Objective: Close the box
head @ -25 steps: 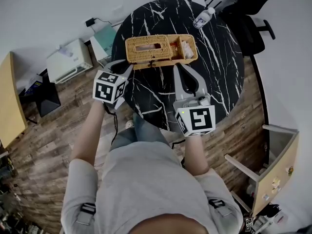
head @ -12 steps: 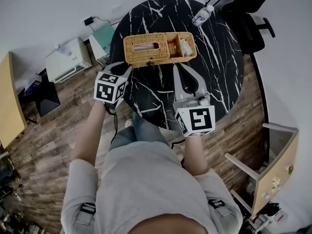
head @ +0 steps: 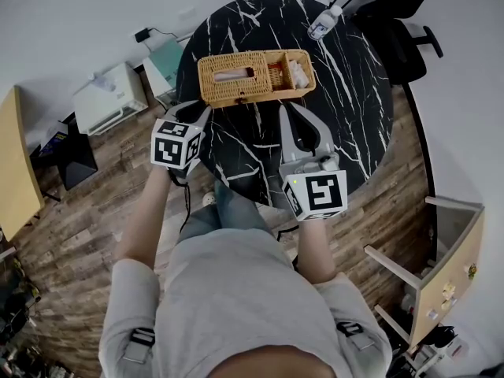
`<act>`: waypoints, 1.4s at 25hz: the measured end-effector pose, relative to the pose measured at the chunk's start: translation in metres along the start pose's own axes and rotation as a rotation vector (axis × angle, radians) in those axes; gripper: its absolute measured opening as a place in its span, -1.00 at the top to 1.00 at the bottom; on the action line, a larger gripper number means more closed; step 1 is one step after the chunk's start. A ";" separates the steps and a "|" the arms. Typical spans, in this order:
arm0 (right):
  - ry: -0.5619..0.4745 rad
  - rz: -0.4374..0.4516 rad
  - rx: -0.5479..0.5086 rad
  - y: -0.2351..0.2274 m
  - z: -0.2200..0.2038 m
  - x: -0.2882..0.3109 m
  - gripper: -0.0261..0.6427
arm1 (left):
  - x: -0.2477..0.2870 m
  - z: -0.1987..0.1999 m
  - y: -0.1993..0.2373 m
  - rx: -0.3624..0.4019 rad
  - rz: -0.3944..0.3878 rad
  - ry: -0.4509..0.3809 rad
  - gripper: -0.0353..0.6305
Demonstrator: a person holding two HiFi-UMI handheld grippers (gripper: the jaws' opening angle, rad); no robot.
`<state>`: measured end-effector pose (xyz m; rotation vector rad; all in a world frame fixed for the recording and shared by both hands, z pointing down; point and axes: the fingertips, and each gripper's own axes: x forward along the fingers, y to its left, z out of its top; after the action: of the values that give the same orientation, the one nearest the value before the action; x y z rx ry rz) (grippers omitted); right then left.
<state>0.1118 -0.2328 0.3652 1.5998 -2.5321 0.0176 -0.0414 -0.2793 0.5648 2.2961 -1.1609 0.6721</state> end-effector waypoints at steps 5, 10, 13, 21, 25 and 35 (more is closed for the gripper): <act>-0.022 -0.001 0.000 0.006 0.009 -0.005 0.91 | -0.023 0.018 -0.004 0.021 0.029 -0.088 0.58; -0.047 0.004 -0.010 0.016 0.022 -0.009 0.91 | -0.056 0.042 -0.011 0.033 0.041 -0.202 0.71; -0.064 0.001 -0.013 0.021 0.029 -0.012 0.91 | -0.077 0.056 -0.014 0.033 0.048 -0.259 0.72; -0.114 -0.016 -0.037 0.031 0.054 -0.024 0.91 | -0.135 0.091 -0.024 0.051 0.064 -0.412 0.72; -0.133 -0.027 -0.055 0.034 0.067 -0.031 0.91 | -0.160 0.107 -0.032 0.073 0.076 -0.480 0.72; -0.191 -0.059 -0.085 0.045 0.093 -0.059 0.91 | -0.221 0.134 -0.053 0.143 0.128 -0.614 0.72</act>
<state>0.0857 -0.1686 0.2680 1.7172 -2.5812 -0.2577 -0.0847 -0.2021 0.3167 2.6596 -1.5775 0.0764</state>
